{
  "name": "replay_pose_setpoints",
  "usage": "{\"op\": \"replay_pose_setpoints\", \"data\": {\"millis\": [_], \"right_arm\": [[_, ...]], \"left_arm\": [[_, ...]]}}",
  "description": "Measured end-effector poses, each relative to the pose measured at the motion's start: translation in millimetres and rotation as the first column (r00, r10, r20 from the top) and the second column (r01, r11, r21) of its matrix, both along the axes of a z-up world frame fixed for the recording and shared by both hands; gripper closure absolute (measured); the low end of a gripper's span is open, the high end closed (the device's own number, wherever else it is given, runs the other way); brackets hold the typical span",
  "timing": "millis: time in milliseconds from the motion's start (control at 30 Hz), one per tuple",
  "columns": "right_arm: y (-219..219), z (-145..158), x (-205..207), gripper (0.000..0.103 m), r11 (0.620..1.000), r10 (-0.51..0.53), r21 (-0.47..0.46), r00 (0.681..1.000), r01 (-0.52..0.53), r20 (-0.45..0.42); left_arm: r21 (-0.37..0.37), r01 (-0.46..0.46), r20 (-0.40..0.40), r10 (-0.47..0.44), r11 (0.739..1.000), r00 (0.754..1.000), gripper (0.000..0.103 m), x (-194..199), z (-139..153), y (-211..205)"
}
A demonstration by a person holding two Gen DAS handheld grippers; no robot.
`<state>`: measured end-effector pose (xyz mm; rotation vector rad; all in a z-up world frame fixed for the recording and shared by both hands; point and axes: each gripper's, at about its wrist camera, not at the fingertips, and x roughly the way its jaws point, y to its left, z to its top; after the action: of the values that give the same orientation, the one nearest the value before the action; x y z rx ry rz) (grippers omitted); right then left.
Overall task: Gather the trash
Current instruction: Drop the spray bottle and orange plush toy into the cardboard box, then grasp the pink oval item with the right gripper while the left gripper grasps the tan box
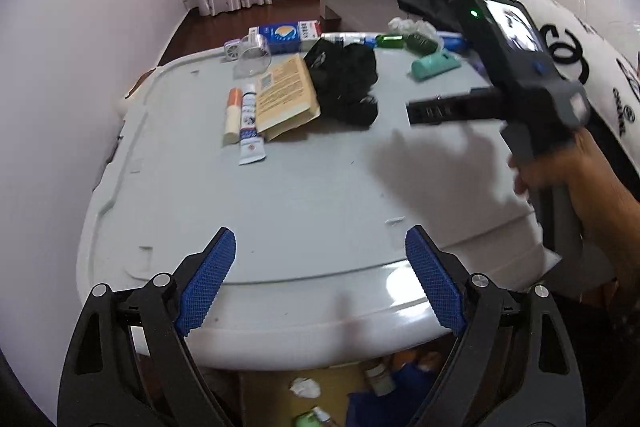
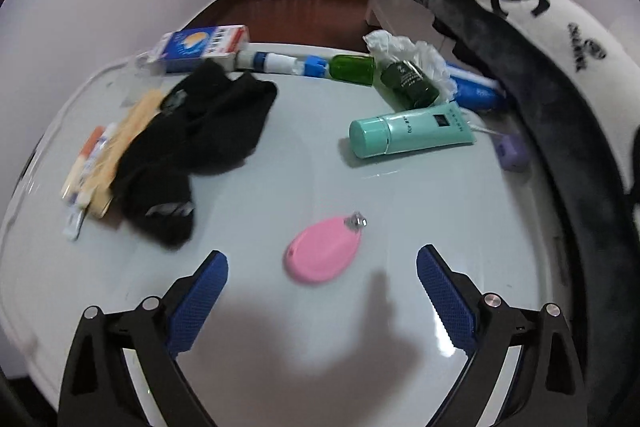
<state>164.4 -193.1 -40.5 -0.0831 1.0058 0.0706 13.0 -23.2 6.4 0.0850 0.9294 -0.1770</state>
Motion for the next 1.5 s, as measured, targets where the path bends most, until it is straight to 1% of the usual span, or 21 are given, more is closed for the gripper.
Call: {"op": "replay_pose_setpoints", "data": {"millis": [100, 167, 233, 267, 333, 367, 433, 500, 567, 600, 633, 667, 833, 933, 1000, 1100, 1133, 1233, 1267, 1367, 1500], "right_arm": [[3, -8, 16, 0.009, 1.000, -0.023, -0.003, 1.000, 0.023, -0.018], [6, -14, 19, 0.009, 0.999, -0.020, -0.041, 1.000, 0.020, -0.010], [8, -23, 21, 0.005, 0.996, -0.020, -0.084, 0.999, 0.016, -0.041], [3, -23, 20, 0.005, 0.998, -0.029, -0.060, 0.999, 0.027, -0.033], [-5, -27, 22, 0.004, 0.998, -0.056, 0.006, 0.996, 0.057, -0.071], [-8, -26, 22, 0.004, 0.998, -0.059, 0.028, 0.996, 0.061, -0.072], [-3, -27, 21, 0.005, 0.999, -0.041, -0.008, 0.997, 0.040, -0.064], [-3, -27, 19, 0.005, 1.000, -0.030, -0.004, 0.999, 0.030, -0.043], [-1, -25, 15, 0.022, 1.000, -0.007, -0.005, 1.000, 0.007, -0.011], [3, -22, 12, 0.053, 1.000, 0.011, -0.030, 1.000, -0.010, 0.009], [7, -19, 10, 0.062, 0.998, 0.036, -0.045, 0.999, -0.035, 0.016], [10, -15, 9, 0.062, 0.998, 0.044, -0.043, 0.999, -0.044, 0.003], [9, -2, -5, 0.062, 0.997, 0.078, -0.016, 0.996, -0.077, 0.031], [2, 21, -17, 0.062, 0.995, 0.097, 0.022, 0.992, -0.099, 0.075], [-3, 43, -31, 0.062, 0.992, 0.109, 0.045, 0.987, -0.115, 0.114], [-13, 65, -44, 0.062, 0.988, 0.122, 0.072, 0.981, -0.134, 0.149], [-15, 74, -51, 0.062, 0.987, 0.127, 0.077, 0.976, -0.142, 0.177], [-17, 88, -58, 0.062, 0.983, 0.148, 0.072, 0.966, -0.166, 0.211], [-18, 93, -62, 0.062, 0.982, 0.152, 0.074, 0.963, -0.173, 0.222], [-23, 102, -64, 0.062, 0.979, 0.161, 0.079, 0.957, -0.185, 0.242], [-30, 112, -69, 0.062, 0.977, 0.166, 0.087, 0.950, -0.196, 0.266]], "left_arm": [[-0.027, -0.025, -0.021, 0.024, 0.999, 0.999, 0.018, -1, -1, 14], [-0.054, -0.041, -0.038, 0.039, 0.998, 0.999, 0.018, -1, 0, 24], [-0.097, -0.065, -0.050, 0.061, 0.993, 0.997, 0.018, -3, 3, 32], [-0.111, -0.071, -0.057, 0.065, 0.991, 0.996, 0.018, -3, 5, 34], [-0.130, -0.082, -0.059, 0.074, 0.988, 0.995, 0.018, -3, 6, 36], [-0.130, -0.082, -0.058, 0.075, 0.988, 0.996, 0.018, -3, 7, 35], [-0.119, -0.077, -0.056, 0.071, 0.990, 0.996, 0.018, -4, 6, 33], [-0.103, -0.068, -0.059, 0.062, 0.992, 0.996, 0.018, -4, 3, 29], [-0.093, -0.063, -0.060, 0.058, 0.994, 0.997, 0.018, -3, 1, 27], [-0.088, -0.060, -0.061, 0.055, 0.994, 0.997, 0.018, -3, 0, 26], [-0.082, -0.058, -0.062, 0.053, 0.995, 0.997, 0.018, -2, -1, 25], [-0.078, -0.058, -0.063, 0.053, 0.995, 0.997, 0.018, -1, -2, 25], [-0.073, -0.075, -0.077, 0.069, 0.995, 0.995, 0.018, 3, -8, 25], [-0.068, -0.082, -0.074, 0.077, 0.994, 0.994, 0.018, 6, -10, 24], [-0.067, -0.086, -0.061, 0.082, 0.994, 0.995, 0.018, 10, -8, 24], [-0.056, -0.112, -0.042, 0.110, 0.992, 0.993, 0.018, 31, 1, 23], [-0.065, -0.112, -0.043, 0.110, 0.992, 0.993, 0.018, 45, 5, 22], [-0.104, -0.119, -0.067, 0.113, 0.987, 0.991, 0.017, 98, 6, 11], [-0.111, -0.128, -0.080, 0.120, 0.985, 0.990, 0.017, 116, 4, 8], [-0.097, -0.161, -0.103, 0.151, 0.982, 0.983, 0.016, 159, -9, 0], [-0.071, -0.200, -0.136, 0.190, 0.977, 0.972, 0.016, 194, -38, 2]]}}
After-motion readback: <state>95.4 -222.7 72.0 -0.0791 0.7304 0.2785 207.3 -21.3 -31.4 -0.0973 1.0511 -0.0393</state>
